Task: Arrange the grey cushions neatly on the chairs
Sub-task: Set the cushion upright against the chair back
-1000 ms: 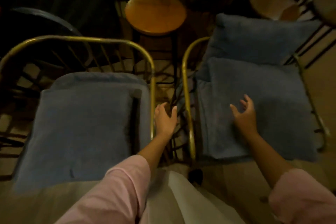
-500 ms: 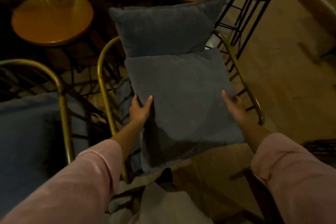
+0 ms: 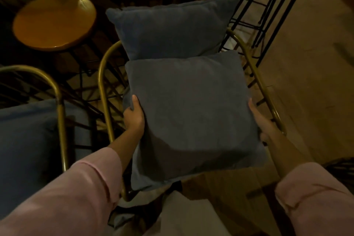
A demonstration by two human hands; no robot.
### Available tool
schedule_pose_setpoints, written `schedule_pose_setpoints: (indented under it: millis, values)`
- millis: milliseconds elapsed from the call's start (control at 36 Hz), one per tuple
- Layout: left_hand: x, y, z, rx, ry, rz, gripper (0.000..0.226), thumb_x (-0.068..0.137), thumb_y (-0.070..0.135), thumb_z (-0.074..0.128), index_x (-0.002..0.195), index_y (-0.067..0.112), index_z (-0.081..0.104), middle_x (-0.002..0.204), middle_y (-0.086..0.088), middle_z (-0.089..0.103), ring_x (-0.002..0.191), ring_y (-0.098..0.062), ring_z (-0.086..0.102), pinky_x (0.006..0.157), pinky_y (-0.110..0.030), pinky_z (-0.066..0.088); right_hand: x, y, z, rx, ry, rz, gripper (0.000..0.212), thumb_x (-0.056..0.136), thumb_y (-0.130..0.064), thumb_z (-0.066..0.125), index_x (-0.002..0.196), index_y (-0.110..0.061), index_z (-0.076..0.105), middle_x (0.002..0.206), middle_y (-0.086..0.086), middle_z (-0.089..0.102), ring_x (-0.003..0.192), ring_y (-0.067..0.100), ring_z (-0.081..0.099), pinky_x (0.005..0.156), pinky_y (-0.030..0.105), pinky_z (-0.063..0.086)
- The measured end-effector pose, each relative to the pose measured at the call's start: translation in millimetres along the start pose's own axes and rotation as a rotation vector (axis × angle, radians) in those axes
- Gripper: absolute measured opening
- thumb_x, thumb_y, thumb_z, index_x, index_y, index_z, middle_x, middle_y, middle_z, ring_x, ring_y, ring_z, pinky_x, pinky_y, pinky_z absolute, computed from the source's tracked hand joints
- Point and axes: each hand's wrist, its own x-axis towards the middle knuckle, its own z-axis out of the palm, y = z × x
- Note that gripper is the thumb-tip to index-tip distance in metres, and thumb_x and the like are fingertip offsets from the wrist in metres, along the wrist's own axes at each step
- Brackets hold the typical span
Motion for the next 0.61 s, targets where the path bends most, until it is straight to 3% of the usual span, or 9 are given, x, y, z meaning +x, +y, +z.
schedule_pose_setpoints:
  millis: [28, 83, 167, 250, 333, 389, 528, 611]
  values:
    - [-4.1, 4.4, -5.3, 0.000, 0.024, 0.038, 0.056, 0.097, 0.061, 0.035, 0.104, 0.011, 0.059, 0.100, -0.006, 0.059, 0.095, -0.027, 0.057, 0.080, -0.035, 0.040, -1.8, -0.5, 3.2, 0.004, -0.016, -0.001, 0.101, 0.067, -0.087, 0.053, 0.142, -0.021, 0.048, 0.146, 0.006, 0.050, 0.133, 0.029, 0.046, 0.112, 0.048, 0.033]
    - [-7.6, 10.4, -19.3, 0.016, 0.066, 0.094, 0.056, 0.100, 0.056, 0.032, 0.101, 0.009, 0.063, 0.098, -0.005, 0.060, 0.101, -0.027, 0.060, 0.081, -0.035, 0.040, -7.0, 1.2, 10.3, 0.021, -0.003, 0.010, 0.098, 0.056, -0.093, 0.055, 0.127, -0.026, 0.059, 0.135, 0.006, 0.059, 0.119, 0.029, 0.056, 0.104, 0.048, 0.041]
    - [-3.6, 18.1, -55.7, 0.030, 0.134, 0.131, 0.060, 0.097, 0.062, 0.032, 0.090, 0.012, 0.064, 0.098, -0.009, 0.065, 0.102, -0.029, 0.061, 0.097, -0.043, 0.047, -17.6, 9.4, 32.4, 0.154, -0.097, -0.078, 0.070, 0.071, -0.081, 0.060, 0.118, -0.028, 0.066, 0.117, 0.002, 0.069, 0.109, 0.022, 0.062, 0.101, 0.042, 0.045]
    - [11.9, 20.7, -98.6, -0.019, 0.129, 0.172, 0.065, 0.092, 0.070, 0.034, 0.075, 0.014, 0.061, 0.088, -0.015, 0.068, 0.087, -0.032, 0.064, 0.088, -0.047, 0.054, -31.1, 10.5, 63.9, 0.241, -0.176, -0.151, 0.056, 0.079, -0.068, 0.065, 0.118, -0.029, 0.070, 0.120, -0.001, 0.074, 0.109, 0.021, 0.068, 0.094, 0.041, 0.051]
    - [19.3, 33.0, -150.1, -0.066, 0.173, 0.217, 0.056, 0.098, 0.058, 0.038, 0.068, 0.014, 0.056, 0.074, -0.009, 0.061, 0.079, -0.026, 0.058, 0.080, -0.042, 0.050, -48.6, -0.8, 108.1, 0.223, -0.321, -0.161, 0.081, 0.052, -0.067, 0.083, 0.120, -0.025, 0.069, 0.117, 0.003, 0.075, 0.107, 0.026, 0.070, 0.098, 0.045, 0.051]
    - [25.7, 43.1, -188.3, -0.102, 0.217, 0.236, 0.059, 0.095, 0.063, 0.040, 0.062, 0.016, 0.053, 0.067, -0.008, 0.056, 0.074, -0.025, 0.055, 0.079, -0.044, 0.050, -57.7, -11.0, 140.5, 0.188, -0.396, -0.172, 0.097, 0.038, -0.065, 0.090, 0.121, -0.022, 0.068, 0.117, 0.003, 0.075, 0.108, 0.026, 0.070, 0.102, 0.046, 0.049]
    - [39.6, 66.2, -289.3, -0.122, 0.234, 0.154, 0.077, 0.076, 0.085, 0.043, 0.083, 0.011, 0.064, 0.079, -0.012, 0.063, 0.068, -0.023, 0.057, 0.066, -0.035, 0.050, -79.0, -37.8, 230.6, 0.007, -0.526, -0.216, 0.112, 0.051, -0.074, 0.083, 0.146, -0.024, 0.048, 0.138, 0.002, 0.063, 0.124, 0.026, 0.059, 0.114, 0.050, 0.039]
    - [51.5, 70.1, -350.0, -0.150, 0.241, 0.134, 0.081, 0.069, 0.087, 0.050, 0.085, 0.010, 0.066, 0.088, -0.009, 0.069, 0.080, -0.025, 0.063, 0.078, -0.041, 0.052, -99.3, -46.7, 289.9, -0.075, -0.609, -0.243, 0.116, 0.052, -0.076, 0.080, 0.149, -0.025, 0.042, 0.141, 0.000, 0.058, 0.127, 0.024, 0.056, 0.115, 0.049, 0.037]
